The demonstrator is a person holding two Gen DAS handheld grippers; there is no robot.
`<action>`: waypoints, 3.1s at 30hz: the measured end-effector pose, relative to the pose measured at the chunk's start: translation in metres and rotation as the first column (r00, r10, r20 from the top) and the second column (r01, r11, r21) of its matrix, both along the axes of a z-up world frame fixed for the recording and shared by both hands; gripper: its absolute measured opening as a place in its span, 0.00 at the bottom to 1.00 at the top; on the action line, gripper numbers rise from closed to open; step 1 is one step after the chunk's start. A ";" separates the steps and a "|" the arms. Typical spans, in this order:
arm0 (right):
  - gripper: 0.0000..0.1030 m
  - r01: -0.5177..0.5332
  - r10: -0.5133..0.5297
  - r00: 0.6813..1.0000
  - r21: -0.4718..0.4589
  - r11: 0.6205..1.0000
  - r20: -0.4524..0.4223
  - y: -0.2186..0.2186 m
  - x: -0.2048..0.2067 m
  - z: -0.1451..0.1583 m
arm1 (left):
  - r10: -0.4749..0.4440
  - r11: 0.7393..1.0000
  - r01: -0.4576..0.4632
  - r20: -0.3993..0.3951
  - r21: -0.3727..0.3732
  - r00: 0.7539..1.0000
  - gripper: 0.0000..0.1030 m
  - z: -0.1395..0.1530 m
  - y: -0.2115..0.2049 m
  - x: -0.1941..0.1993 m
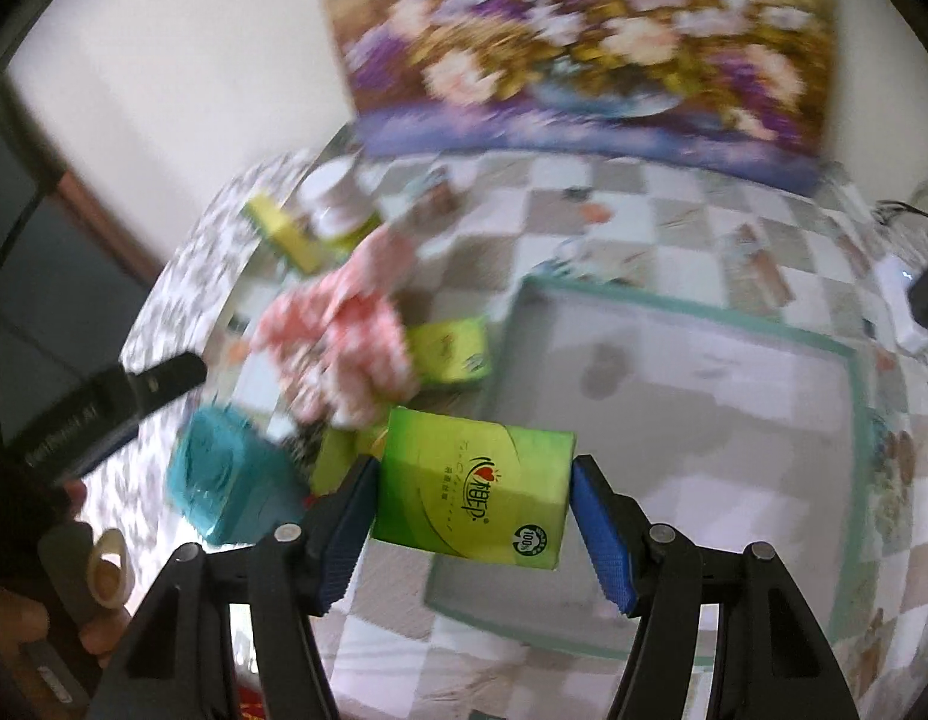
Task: Organize soft objects
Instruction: 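Lift the green packet with the right tool while the left tool grasps the pink floral cloth, then carry the pink floral cloth with the left tool into the tray and release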
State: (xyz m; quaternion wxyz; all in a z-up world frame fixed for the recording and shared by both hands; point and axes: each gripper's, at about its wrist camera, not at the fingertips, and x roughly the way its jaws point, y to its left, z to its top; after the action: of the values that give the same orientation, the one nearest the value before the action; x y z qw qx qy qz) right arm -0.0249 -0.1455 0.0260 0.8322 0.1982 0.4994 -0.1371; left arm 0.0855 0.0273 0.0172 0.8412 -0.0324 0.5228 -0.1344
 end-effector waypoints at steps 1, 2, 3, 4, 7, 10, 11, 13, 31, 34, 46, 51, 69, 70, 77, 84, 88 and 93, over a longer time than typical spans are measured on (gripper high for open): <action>0.65 0.030 -0.030 1.000 -0.006 1.000 0.007 -0.010 -0.004 0.004 | -0.007 1.000 0.007 -0.001 0.006 1.000 1.00 0.000 -0.004 0.001; 0.65 0.051 -0.051 0.999 -0.008 0.999 0.011 -0.021 -0.008 0.004 | -0.018 1.000 0.018 -0.005 0.014 1.000 1.00 -0.001 -0.010 0.003; 0.65 0.076 -0.076 0.997 -0.007 0.997 0.013 -0.029 -0.011 0.006 | -0.027 0.999 0.028 -0.015 0.021 1.000 1.00 -0.002 -0.015 0.005; 0.65 0.101 -0.100 0.995 -0.002 0.995 0.013 -0.038 -0.014 0.007 | -0.034 0.999 0.034 -0.024 0.023 0.999 1.00 -0.004 -0.018 0.007; 0.65 0.164 -0.164 0.986 0.014 0.986 0.012 -0.061 -0.024 0.006 | -0.065 0.997 0.068 -0.069 0.042 0.996 1.00 -0.011 -0.032 0.013; 0.65 0.225 -0.225 0.974 0.012 0.974 0.004 -0.079 -0.035 0.005 | -0.081 0.991 0.092 -0.113 0.096 0.990 1.00 -0.021 -0.048 0.018; 0.65 0.248 -0.248 0.969 0.006 0.969 0.000 -0.085 -0.040 0.005 | -0.087 0.989 0.102 -0.130 0.106 0.988 1.00 -0.025 -0.054 0.020; 0.65 0.275 -0.275 0.961 0.001 0.961 -0.002 -0.092 -0.045 0.005 | -0.091 0.986 0.110 -0.153 0.122 0.984 1.00 -0.031 -0.062 0.023; 0.65 0.289 -0.289 0.957 0.016 0.957 -0.018 -0.099 -0.052 -0.001 | -0.105 0.980 0.136 -0.210 0.142 0.972 0.46 -0.063 -0.076 0.033; 0.65 0.290 -0.289 0.957 0.017 0.957 -0.020 -0.098 -0.052 -0.002 | -0.099 0.983 0.129 -0.209 0.133 0.973 0.37 -0.062 -0.073 0.035; 0.65 0.290 -0.290 0.957 0.018 0.957 -0.021 -0.097 -0.052 -0.002 | -0.086 0.991 0.105 -0.198 0.087 0.976 0.21 -0.050 -0.064 0.040; 0.65 0.290 -0.290 0.957 0.017 0.957 -0.022 -0.097 -0.052 -0.002 | -0.066 0.995 0.080 -0.193 0.066 0.979 0.20 -0.044 -0.055 0.043; 0.65 0.297 -0.294 0.953 -0.036 0.954 0.074 -0.090 -0.063 0.038 | -0.047 0.993 0.049 0.022 -0.109 0.999 0.19 0.063 -0.021 0.030; 0.65 0.298 -0.294 0.952 -0.041 0.954 0.082 -0.090 -0.064 0.041 | -0.050 0.991 0.054 0.035 -0.121 0.998 0.19 0.069 -0.019 0.028; 0.65 0.322 -0.312 0.940 -0.060 0.945 0.136 -0.093 -0.077 0.062 | -0.095 0.982 0.106 0.077 -0.154 0.992 0.19 0.089 -0.029 0.012; 0.65 0.376 -0.371 0.925 -0.066 0.924 0.083 -0.113 -0.088 0.046 | -0.209 0.969 0.211 0.035 -0.130 0.977 0.19 0.078 -0.072 -0.007; 0.65 0.435 -0.435 0.900 -0.069 0.898 0.023 -0.132 -0.098 0.029 | -0.287 0.954 0.286 0.008 -0.085 0.958 0.19 0.064 -0.108 -0.027; 0.65 0.498 -0.503 0.863 -0.089 0.863 -0.041 -0.151 -0.113 0.010 | -0.393 0.919 0.391 -0.057 -0.046 0.918 0.19 0.036 -0.154 -0.058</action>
State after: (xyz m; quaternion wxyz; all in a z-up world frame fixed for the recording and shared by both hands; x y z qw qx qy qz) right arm -0.1374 -0.2963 0.0363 0.7588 0.2849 0.4514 -0.3732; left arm 0.0271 -0.1263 0.0532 0.7792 0.0543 0.5433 -0.3078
